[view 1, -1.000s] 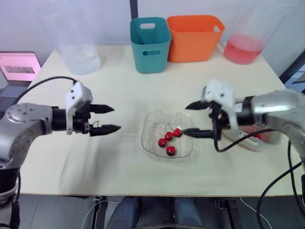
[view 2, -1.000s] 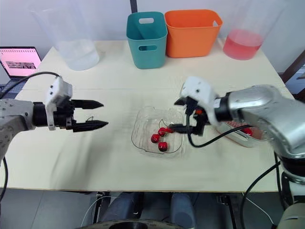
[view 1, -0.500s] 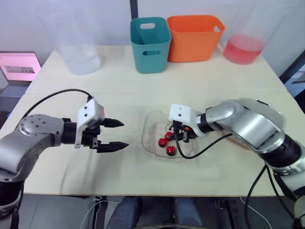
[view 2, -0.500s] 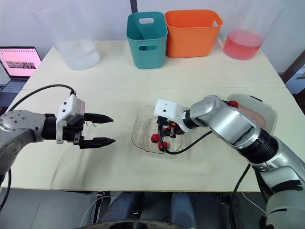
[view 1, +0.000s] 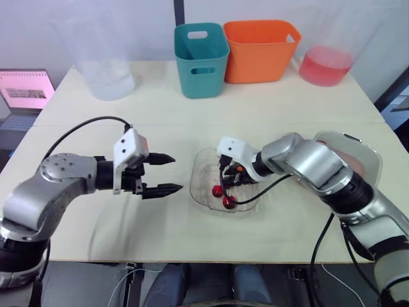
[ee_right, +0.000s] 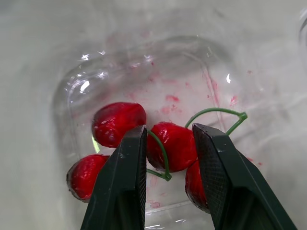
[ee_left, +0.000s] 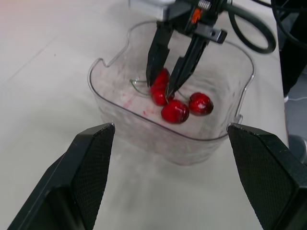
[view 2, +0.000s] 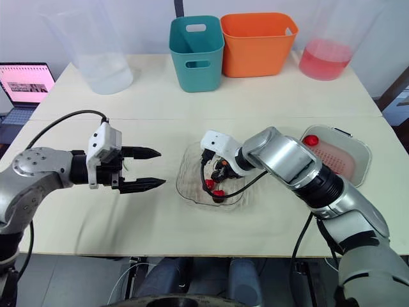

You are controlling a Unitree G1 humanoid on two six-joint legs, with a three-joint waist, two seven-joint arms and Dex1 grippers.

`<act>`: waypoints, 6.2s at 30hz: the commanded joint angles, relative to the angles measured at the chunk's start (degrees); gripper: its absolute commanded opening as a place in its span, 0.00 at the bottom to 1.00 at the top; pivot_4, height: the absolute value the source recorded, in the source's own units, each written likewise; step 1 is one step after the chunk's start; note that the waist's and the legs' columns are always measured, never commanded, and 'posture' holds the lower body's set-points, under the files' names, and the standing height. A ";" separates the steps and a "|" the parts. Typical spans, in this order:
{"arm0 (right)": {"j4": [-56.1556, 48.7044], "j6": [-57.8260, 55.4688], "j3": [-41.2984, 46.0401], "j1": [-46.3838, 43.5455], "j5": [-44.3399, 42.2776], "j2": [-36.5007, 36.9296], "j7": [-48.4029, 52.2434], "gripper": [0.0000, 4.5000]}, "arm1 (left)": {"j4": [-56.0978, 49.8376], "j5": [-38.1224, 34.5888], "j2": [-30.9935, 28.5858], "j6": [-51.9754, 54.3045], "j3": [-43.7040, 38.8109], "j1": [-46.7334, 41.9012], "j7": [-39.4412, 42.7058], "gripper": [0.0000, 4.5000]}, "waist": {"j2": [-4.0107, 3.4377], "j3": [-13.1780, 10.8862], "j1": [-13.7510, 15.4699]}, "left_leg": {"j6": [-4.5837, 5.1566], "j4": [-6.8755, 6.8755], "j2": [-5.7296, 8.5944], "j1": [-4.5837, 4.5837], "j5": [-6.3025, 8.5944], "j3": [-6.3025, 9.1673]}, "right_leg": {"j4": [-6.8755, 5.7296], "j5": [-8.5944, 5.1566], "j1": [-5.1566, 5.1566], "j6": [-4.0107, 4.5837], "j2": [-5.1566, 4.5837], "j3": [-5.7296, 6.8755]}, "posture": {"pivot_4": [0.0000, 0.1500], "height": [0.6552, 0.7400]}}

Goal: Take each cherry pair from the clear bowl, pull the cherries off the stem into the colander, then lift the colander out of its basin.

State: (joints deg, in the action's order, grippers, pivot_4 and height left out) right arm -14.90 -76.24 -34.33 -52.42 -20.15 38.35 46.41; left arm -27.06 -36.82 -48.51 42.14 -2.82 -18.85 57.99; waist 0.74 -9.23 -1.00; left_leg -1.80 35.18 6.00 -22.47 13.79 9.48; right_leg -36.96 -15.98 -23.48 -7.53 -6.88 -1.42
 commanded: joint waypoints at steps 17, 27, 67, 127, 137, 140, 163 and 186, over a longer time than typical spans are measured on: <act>6.64 2.78 -1.87 -1.55 3.50 -5.60 -2.62 0.01 | -1.11 2.34 -3.19 -2.41 0.41 1.82 0.34 0.88 | -0.01 0.00 0.08 | -0.20 -0.01 0.02 0.00 -0.11 0.03 | -0.03 0.00 -0.02 0.01 0.00 0.00 | 1.00 1.00; -1.64 1.52 2.83 -2.65 1.40 -3.06 -1.20 0.01 | -0.02 2.37 -3.45 -2.73 -0.10 1.80 0.78 0.88 | -0.01 0.00 0.01 | -0.17 -0.02 0.03 -0.01 -0.09 0.04 | -0.05 0.00 -0.05 0.00 0.00 0.00 | 1.00 1.00; -7.50 29.69 7.11 8.32 10.03 6.24 18.92 0.55 | 2.09 1.56 -8.10 -2.53 0.66 0.49 6.88 0.88 | 0.00 -0.01 0.04 | -0.02 -0.01 0.00 -0.01 0.01 0.01 | -0.01 0.00 -0.02 0.01 0.02 0.01 | 1.00 1.00; -15.15 17.91 24.71 2.23 8.80 2.12 -1.38 0.09 | 24.49 -4.14 18.33 4.60 3.31 -34.20 -6.27 0.88 | 0.05 -0.01 0.04 | -0.42 0.08 0.05 -0.04 -0.20 0.00 | -0.11 0.00 -0.05 0.00 -0.01 0.02 | 1.00 1.00; -15.63 19.48 23.53 3.81 8.56 2.80 -3.10 0.09 | 25.73 -2.35 20.16 6.28 4.37 -34.78 -6.38 0.88 | 0.05 -0.01 -0.06 | -0.43 0.08 0.05 -0.04 -0.21 0.00 | -0.12 0.00 -0.05 -0.01 0.00 0.02 | 1.00 1.00; -15.89 19.25 23.52 3.87 8.25 2.66 -3.45 0.09 | 26.61 -2.10 21.26 6.48 4.15 -35.27 -7.00 0.88 | 0.05 -0.01 0.08 | -0.43 0.09 0.06 -0.04 -0.21 0.01 | -0.12 0.01 -0.04 -0.01 -0.01 0.02 | 1.00 1.00; -15.68 13.69 36.94 7.32 -8.37 3.70 4.62 0.87 | 26.16 -4.20 16.77 3.48 3.26 -35.75 7.04 0.00 | 0.05 -0.01 0.03 | -0.42 0.09 0.06 -0.04 -0.20 0.01 | -0.09 0.01 -0.02 -0.01 0.00 0.03 | 1.00 1.00; -8.84 2.37 38.00 2.40 -28.59 -3.09 -0.77 0.99 | 27.27 -0.12 12.95 1.35 7.61 -39.00 18.11 0.00 | 0.06 -0.02 -0.19 | -0.41 0.11 0.05 -0.04 -0.20 0.06 | -0.11 0.01 0.00 -0.01 0.00 0.06 | 1.00 1.00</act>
State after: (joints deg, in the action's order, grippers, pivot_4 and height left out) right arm -23.28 -74.75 3.13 -48.38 -47.78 34.87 45.93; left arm 2.03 -36.73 -34.93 44.15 5.60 -55.99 75.48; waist 0.80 -9.24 -1.19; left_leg -2.21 35.29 6.04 -22.50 13.59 9.54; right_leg -37.08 -15.98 -23.49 -7.54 -6.88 -1.36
